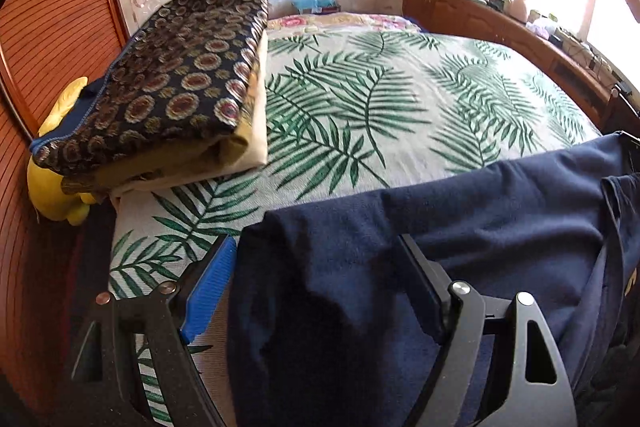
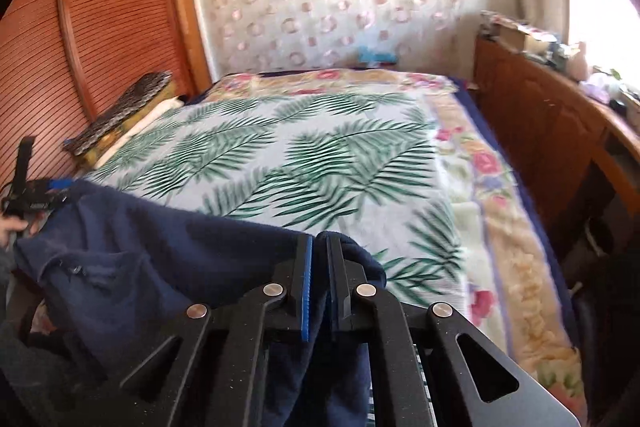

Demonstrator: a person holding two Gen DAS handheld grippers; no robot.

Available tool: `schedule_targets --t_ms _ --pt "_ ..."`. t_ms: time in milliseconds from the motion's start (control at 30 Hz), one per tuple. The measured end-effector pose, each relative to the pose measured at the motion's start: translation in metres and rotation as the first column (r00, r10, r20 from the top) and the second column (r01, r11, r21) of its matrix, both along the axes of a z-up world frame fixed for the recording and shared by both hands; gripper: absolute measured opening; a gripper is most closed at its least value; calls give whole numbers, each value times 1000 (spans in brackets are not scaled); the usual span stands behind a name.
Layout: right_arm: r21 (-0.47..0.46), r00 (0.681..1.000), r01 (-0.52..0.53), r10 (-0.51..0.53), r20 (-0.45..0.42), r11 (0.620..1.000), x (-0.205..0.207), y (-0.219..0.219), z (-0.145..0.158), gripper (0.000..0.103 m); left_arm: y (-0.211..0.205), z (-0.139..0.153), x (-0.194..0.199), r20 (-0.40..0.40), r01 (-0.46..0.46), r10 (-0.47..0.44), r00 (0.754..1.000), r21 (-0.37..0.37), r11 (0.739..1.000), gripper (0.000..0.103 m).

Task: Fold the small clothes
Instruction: 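Lower the lifted hem onto the shirt and open both grippers, then grasp the shirt edge with both grippers, lift high and fold it over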

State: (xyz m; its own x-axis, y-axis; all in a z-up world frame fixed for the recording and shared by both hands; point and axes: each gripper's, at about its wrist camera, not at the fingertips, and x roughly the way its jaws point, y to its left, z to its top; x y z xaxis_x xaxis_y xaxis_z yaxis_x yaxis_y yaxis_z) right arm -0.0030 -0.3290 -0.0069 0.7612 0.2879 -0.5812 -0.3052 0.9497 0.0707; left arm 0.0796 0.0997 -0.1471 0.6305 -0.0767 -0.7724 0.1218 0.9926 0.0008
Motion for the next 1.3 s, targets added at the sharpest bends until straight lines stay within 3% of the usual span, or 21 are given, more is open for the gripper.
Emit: schedule_targets --t_ms 267,333,400,567,900,1100,1300 --pt "-6 999 -6 5 -33 1000 4 2 -5 6 6 -3 0 -6 -12 12 1000 -39 999 84" --pt "-53 999 -1 -1 -40 999 7 8 -6 17 6 -3 1 -5 -13 13 1000 -38 999 84" --pt "-93 999 16 -19 -36 996 13 13 -6 36 6 -3 1 -6 -14 13 1000 -42 999 84" --pt "-81 997 4 -11 -77 997 23 16 -10 58 5 -3 2 -6 -13 13 1000 -41 999 84" --pt "-102 995 -12 1 -101 995 29 17 -18 71 10 0 3 -21 -15 14 1000 -49 999 85" --pt "-98 995 -16 6 -100 995 29 15 -19 73 32 12 1 11 -50 51 999 -61 997 85" --pt "-99 994 -20 9 -105 995 30 15 -20 74 35 1 8 -25 -31 28 999 -92 995 71"
